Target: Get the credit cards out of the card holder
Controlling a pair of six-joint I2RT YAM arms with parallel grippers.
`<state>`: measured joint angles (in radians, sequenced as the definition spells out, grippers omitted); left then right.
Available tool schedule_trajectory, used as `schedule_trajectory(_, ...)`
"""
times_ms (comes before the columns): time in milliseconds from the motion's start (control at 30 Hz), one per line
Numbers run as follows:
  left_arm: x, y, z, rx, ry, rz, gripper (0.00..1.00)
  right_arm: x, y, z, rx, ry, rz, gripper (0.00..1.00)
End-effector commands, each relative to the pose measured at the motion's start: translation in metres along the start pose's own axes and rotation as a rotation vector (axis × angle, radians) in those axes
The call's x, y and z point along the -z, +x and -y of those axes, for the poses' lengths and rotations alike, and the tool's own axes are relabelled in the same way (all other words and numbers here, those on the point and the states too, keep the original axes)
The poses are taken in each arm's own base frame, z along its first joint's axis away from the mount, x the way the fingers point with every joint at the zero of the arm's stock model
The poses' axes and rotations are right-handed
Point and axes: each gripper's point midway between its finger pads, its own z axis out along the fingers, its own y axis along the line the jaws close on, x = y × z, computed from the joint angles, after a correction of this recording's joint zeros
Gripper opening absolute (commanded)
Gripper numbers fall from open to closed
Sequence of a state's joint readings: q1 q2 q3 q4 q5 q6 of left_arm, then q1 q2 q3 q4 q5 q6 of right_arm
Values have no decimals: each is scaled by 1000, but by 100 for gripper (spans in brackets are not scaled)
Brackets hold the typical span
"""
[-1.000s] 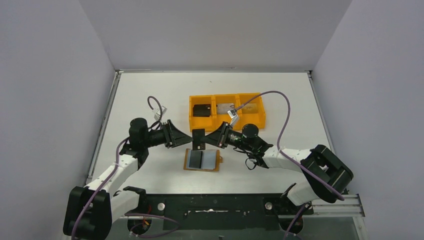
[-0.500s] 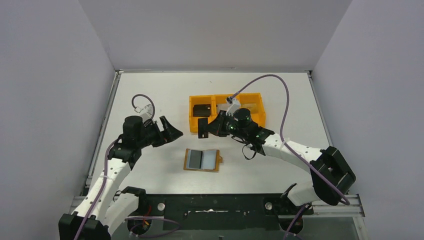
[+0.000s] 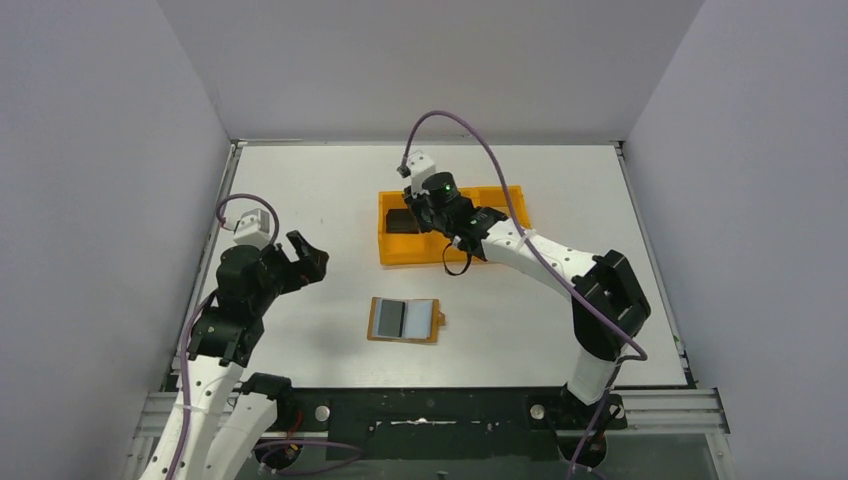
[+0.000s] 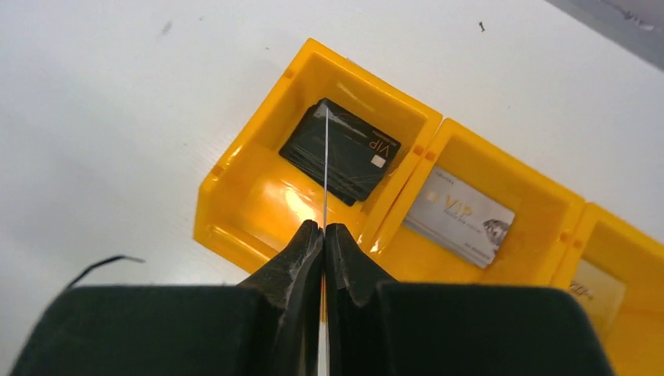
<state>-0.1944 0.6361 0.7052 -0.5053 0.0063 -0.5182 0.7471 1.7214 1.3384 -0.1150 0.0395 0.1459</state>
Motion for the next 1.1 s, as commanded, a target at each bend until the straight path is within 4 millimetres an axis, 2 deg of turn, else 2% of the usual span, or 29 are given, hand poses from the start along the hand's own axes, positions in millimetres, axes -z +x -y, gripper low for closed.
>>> schedule_trajectory(0,-2,-5,-6,-35,-20,40,88,-10,-26,1,391,29,57,0)
schedule_trajectory(167,-5,-2,-8,-49,-16,41,88,-29,-29,-10,623,2,81,0)
schedule_trajectory(500,-4,-4,-13,-50,-44,58,88,-66,-11,-7,942,-23,24,0)
schedule_trajectory(633,-3,-5,-14,-50,-52,62,88,-79,1,-2,1016,-40,-27,0)
schedule_trajectory(1067,-3,-5,-15,-49,-54,62,89,-106,16,14,1120,-9,-91,1)
